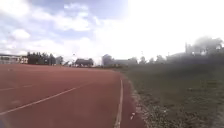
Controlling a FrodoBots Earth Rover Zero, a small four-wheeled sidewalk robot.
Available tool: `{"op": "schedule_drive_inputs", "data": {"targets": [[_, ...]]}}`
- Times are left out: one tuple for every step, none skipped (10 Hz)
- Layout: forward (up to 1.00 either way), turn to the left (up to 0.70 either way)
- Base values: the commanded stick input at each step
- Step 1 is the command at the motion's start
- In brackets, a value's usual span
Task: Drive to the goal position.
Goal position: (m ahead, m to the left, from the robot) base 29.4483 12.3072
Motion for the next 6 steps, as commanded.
{"op": "schedule_drive_inputs", "data": {"targets": [[0.0,0.0],[0.0,0.0],[0.0,0.0],[0.0,0.0],[0.38,0.0],[0.7,0.0]]}}
